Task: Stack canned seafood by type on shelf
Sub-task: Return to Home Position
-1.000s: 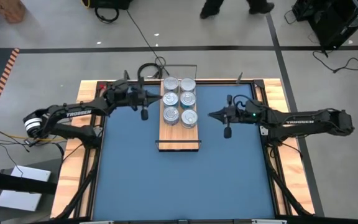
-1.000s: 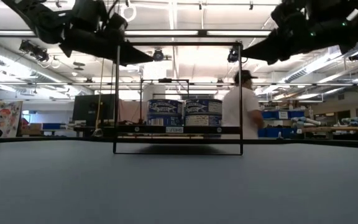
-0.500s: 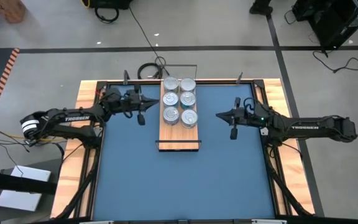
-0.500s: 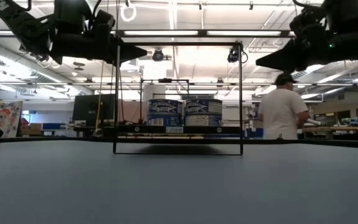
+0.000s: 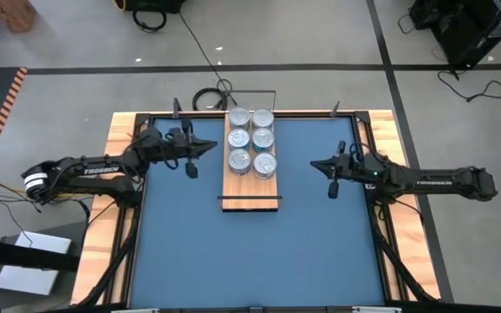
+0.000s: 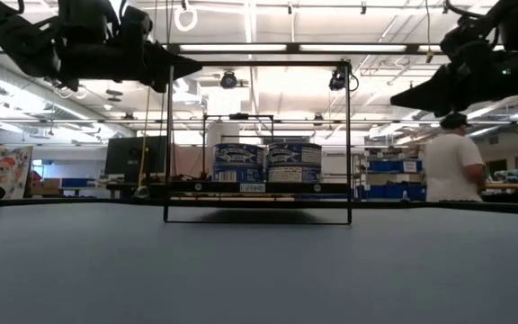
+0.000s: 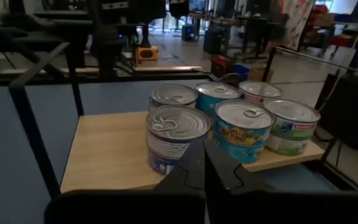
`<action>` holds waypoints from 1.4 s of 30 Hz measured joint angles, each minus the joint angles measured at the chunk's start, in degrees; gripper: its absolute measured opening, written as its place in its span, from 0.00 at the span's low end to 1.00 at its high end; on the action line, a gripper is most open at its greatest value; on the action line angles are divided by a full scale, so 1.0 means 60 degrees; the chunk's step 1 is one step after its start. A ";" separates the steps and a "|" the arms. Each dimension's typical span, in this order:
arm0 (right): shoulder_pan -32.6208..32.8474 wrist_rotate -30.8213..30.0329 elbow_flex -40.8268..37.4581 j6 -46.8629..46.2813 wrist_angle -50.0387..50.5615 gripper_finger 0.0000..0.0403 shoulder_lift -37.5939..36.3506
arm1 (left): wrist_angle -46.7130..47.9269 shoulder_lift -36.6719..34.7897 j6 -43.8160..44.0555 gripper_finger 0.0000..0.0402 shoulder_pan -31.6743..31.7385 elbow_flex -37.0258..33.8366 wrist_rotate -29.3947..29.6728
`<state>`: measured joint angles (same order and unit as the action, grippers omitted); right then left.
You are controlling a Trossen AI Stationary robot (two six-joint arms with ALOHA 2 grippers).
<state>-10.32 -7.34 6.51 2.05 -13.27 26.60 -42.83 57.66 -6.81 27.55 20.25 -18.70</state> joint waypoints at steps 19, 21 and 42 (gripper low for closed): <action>0.0279 -0.0308 -0.1025 0.0072 0.1790 0.00 -0.4018 | -0.0052 -0.0248 -0.0047 0.01 -0.1203 -0.0016 0.0817; 0.0279 -0.0308 -0.1025 0.0159 0.1802 0.00 -0.4147 | -0.0240 -0.0398 -0.0043 0.01 -0.1327 -0.0331 0.0970; 0.0181 -0.0146 -0.1025 -0.0063 0.1805 0.00 -0.4191 | 0.2921 -0.6071 0.0670 0.01 -0.1424 -0.2375 0.2029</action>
<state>-9.23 -8.22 0.36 1.67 -2.44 1.45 -25.30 21.24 -2.79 19.00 6.00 -6.52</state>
